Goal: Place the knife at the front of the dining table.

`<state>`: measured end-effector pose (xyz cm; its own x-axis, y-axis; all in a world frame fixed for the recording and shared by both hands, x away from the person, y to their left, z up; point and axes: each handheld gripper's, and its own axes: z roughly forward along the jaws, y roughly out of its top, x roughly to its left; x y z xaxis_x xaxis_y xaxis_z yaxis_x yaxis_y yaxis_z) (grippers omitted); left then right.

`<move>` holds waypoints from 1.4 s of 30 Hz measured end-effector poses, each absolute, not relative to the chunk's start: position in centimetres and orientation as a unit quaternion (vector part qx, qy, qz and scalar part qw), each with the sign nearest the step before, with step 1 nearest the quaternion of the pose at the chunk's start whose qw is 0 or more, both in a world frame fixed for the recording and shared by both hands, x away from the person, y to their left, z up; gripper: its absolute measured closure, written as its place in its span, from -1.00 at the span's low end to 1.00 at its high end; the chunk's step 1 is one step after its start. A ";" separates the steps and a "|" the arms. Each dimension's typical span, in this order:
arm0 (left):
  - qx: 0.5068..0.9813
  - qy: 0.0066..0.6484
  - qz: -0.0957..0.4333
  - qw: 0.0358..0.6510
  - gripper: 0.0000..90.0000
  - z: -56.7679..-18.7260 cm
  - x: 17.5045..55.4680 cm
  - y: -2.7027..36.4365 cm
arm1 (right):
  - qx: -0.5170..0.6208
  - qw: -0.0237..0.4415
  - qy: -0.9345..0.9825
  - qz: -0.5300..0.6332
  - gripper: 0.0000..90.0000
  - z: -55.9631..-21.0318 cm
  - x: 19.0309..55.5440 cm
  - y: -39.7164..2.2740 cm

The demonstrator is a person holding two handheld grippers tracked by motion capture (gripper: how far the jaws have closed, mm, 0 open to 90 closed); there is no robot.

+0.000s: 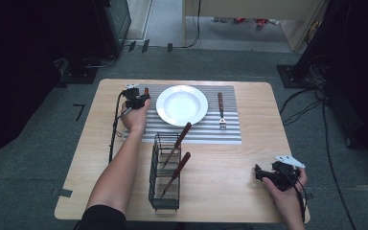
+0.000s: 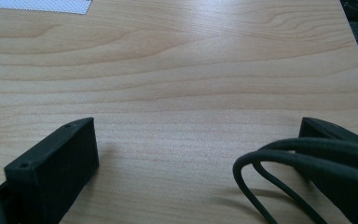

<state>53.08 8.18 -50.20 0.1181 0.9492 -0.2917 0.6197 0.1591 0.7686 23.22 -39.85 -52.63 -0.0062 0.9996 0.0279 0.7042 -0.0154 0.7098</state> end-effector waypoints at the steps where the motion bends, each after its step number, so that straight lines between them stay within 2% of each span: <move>1: 0.618 0.635 0.196 0.421 0.74 -50.2 53.1 8.2 | 0.654 0.262 0.651 0.282 -1.00 -52.6 23.2 -39.8; 10: 0.619 0.637 0.194 0.416 0.75 -50.3 53.4 8.4 | 0.654 0.262 0.651 0.282 -1.00 -52.6 23.2 -39.8; 16: 0.623 0.648 0.159 0.408 0.73 -50.8 54.3 8.7 | 0.654 0.261 0.652 0.282 -1.00 -52.6 23.3 -39.9; 23: 0.599 0.667 0.127 0.423 0.71 -51.6 54.9 10.0 | 0.654 0.261 0.651 0.282 -1.00 -52.6 23.3 -39.9; 30: 0.612 0.655 0.136 0.422 0.64 -51.6 55.1 9.8 | 0.654 0.262 0.652 0.281 -1.00 -52.6 23.3 -39.9; 32: 0.620 0.647 0.141 0.420 0.52 -51.6 55.0 9.5 | 0.654 0.262 0.652 0.281 -1.00 -52.6 23.3 -39.9; 36: 0.631 0.638 0.157 0.413 0.44 -51.6 55.0 9.0 | 0.654 0.262 0.652 0.281 -1.00 -52.6 23.3 -39.9; 42: 0.649 0.625 0.177 0.396 0.40 -51.4 54.9 8.4 | 0.654 0.262 0.652 0.281 -1.00 -52.6 23.3 -39.9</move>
